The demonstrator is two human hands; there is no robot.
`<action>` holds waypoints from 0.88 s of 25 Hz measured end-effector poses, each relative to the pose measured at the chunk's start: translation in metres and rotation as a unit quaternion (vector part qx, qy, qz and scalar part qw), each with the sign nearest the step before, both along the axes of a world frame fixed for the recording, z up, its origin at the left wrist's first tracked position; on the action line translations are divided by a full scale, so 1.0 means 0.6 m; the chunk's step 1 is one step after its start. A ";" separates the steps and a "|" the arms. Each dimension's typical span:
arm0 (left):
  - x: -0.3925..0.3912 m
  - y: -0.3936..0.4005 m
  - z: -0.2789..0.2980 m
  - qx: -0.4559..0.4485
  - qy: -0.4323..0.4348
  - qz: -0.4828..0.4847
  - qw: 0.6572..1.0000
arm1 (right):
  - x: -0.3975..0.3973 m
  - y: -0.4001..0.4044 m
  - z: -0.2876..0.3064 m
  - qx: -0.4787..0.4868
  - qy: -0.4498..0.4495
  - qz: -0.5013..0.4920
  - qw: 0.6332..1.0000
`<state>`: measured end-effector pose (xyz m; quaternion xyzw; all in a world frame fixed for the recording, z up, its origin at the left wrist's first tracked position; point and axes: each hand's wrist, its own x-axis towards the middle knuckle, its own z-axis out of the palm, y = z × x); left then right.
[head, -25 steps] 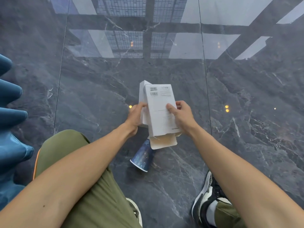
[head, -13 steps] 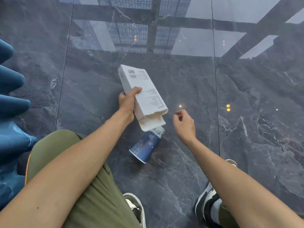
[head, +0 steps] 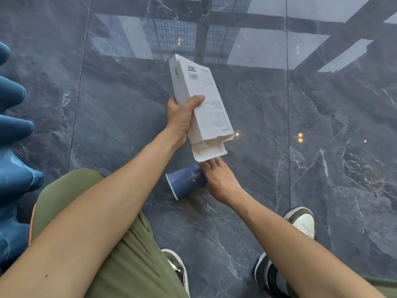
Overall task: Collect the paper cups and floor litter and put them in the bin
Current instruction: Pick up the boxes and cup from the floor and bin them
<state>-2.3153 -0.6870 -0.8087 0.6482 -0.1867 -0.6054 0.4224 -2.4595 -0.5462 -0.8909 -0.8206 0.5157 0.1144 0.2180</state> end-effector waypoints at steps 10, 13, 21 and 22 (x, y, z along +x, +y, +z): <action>-0.064 0.036 0.175 -0.036 -0.028 0.021 0.999 | -0.114 0.009 0.166 0.161 -0.130 -0.486 0.849; -0.031 0.089 0.305 0.022 0.001 0.057 0.998 | -0.127 0.026 0.307 0.187 -0.195 -0.581 0.768; 0.049 0.263 0.788 0.090 0.024 0.040 0.995 | -0.068 0.079 0.843 0.202 -0.295 -0.677 0.643; 0.062 0.286 0.833 0.101 0.026 0.039 0.994 | -0.060 0.087 0.895 0.204 -0.305 -0.681 0.634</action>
